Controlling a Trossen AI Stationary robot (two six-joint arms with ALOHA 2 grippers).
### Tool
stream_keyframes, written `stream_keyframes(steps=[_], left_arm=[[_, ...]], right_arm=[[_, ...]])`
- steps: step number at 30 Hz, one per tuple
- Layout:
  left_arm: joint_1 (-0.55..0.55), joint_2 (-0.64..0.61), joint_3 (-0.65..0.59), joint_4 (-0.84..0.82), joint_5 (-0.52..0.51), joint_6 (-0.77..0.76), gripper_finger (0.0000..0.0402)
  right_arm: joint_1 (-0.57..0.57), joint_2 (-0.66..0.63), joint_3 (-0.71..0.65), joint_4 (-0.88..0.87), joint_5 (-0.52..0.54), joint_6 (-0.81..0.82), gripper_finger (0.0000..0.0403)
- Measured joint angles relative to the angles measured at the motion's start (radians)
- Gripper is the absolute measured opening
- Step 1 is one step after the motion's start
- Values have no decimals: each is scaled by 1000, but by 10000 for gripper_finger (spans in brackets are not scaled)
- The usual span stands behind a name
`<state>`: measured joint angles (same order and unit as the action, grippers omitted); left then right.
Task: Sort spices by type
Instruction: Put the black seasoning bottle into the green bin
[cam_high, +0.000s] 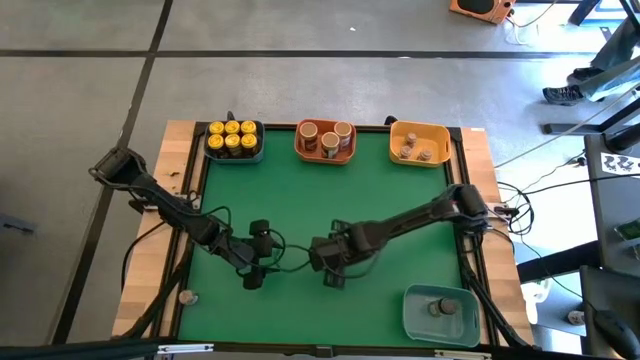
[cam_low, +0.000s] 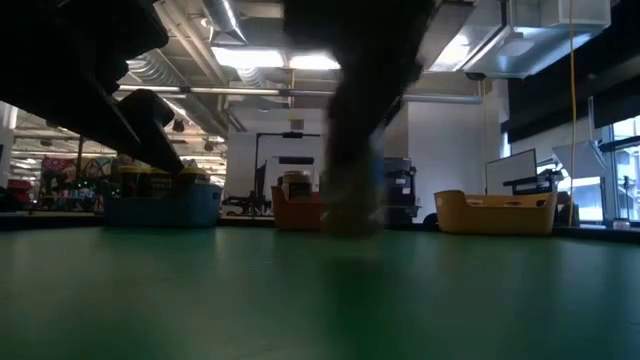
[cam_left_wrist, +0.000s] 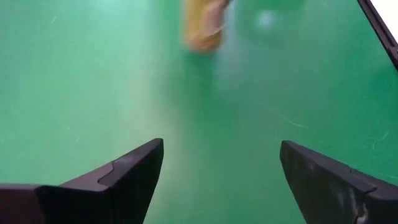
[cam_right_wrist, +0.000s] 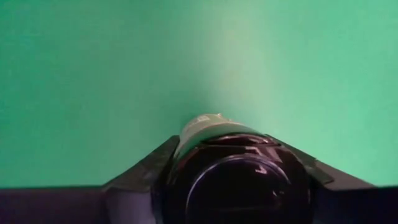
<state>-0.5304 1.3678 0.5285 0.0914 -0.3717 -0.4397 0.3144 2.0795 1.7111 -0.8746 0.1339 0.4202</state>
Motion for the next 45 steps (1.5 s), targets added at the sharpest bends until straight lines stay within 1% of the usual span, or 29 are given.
stream_keyframes(steps=[2,7,11,16,20,25,28,32,36,40,45], left_arm=[[0,0,0,1,0,0,319],[0,0,0,2,0,0,319],[0,0,0,3,0,8,319],[0,0,0,3,0,14,319],[0,0,0,4,0,20,319],[0,0,0,10,0,23,319],[0,0,0,10,0,23,319],[2,0,0,28,0,27,319],[2,0,0,55,0,50,319],[2,0,0,79,0,55,319],[2,0,0,78,0,56,319]], right_arm=[[22,-35,0,-38,-48,40,196],[102,-112,0,-151,-48,171,196],[189,-179,0,-238,-23,308,196],[312,-238,0,-368,15,552,196],[399,-259,0,-447,37,755,196],[509,-264,0,-512,65,948,196],[575,-264,-1,-577,80,1092,196],[654,-265,-27,-644,91,1260,196],[698,-266,-99,-623,84,1376,196],[701,-266,-192,-478,84,1383,196],[700,-265,-283,-356,74,1383,196]])
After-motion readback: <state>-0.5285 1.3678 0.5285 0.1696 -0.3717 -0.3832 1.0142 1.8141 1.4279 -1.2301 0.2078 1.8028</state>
